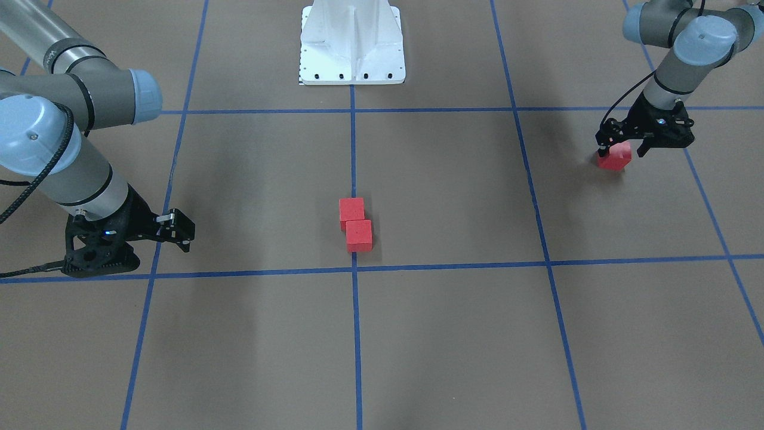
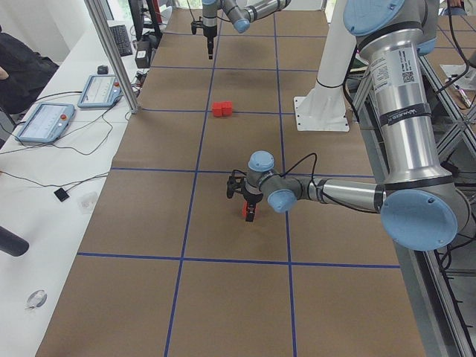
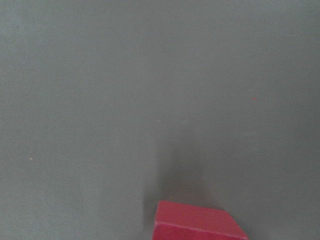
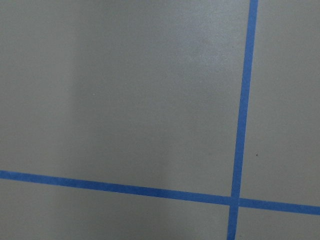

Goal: Form red blocks into L shape at center
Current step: 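Lower the left gripper onto the remaining red cube and grasp it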

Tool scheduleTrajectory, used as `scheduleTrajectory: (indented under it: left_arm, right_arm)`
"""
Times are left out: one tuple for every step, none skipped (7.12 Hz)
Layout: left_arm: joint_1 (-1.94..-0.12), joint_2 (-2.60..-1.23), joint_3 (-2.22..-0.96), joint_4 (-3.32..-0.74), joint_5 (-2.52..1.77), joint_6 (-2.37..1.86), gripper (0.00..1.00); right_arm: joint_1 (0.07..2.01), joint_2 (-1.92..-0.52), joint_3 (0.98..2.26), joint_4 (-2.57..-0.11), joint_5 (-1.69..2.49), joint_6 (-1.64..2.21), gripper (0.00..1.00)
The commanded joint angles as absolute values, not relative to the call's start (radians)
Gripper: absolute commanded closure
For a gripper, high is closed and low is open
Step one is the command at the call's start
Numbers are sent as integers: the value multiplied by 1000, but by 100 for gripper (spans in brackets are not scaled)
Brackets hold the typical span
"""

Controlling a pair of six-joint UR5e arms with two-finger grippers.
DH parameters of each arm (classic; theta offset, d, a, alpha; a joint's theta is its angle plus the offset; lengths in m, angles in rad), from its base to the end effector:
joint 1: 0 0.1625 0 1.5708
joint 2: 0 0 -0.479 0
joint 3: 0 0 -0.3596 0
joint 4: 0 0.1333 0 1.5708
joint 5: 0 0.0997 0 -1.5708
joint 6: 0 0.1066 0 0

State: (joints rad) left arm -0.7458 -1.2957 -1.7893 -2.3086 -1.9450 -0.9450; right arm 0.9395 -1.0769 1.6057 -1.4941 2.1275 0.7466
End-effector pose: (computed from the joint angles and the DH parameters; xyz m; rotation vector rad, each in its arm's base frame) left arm 0.2069 -0.3196 0.6581 0.1479 0.7481 0.0133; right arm -0.3339 -0.5871 0.4205 0.1121 -0.7903 -0.0594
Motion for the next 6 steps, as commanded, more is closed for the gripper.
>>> scheduleTrajectory:
  left_arm:
    - [-746, -1298, -1789, -2309, -1944, -945, 9]
    - [-744, -1305, -1789, -2309, -1944, -945, 15]
    - [-742, -1305, -1789, -2309, -1944, -945, 30]
    - [-742, -1305, -1790, -2309, -1944, -946, 51]
    - [-742, -1305, -1798, -2307, -1944, -946, 75]
    - [-747, -1304, -1807, -2307, -1947, -945, 98]
  right_arm:
    - [937, -1077, 1605, -1494, 2126, 747, 1]
    - [936, -1077, 1600, -1493, 2123, 747, 1]
    - [936, -1077, 1601, -1493, 2123, 747, 1]
    - [936, -1077, 1601, -1493, 2123, 747, 1]
    - [936, -1077, 1601, -1493, 2122, 747, 1]
    - [936, -1077, 1606, -1494, 2123, 749, 1]
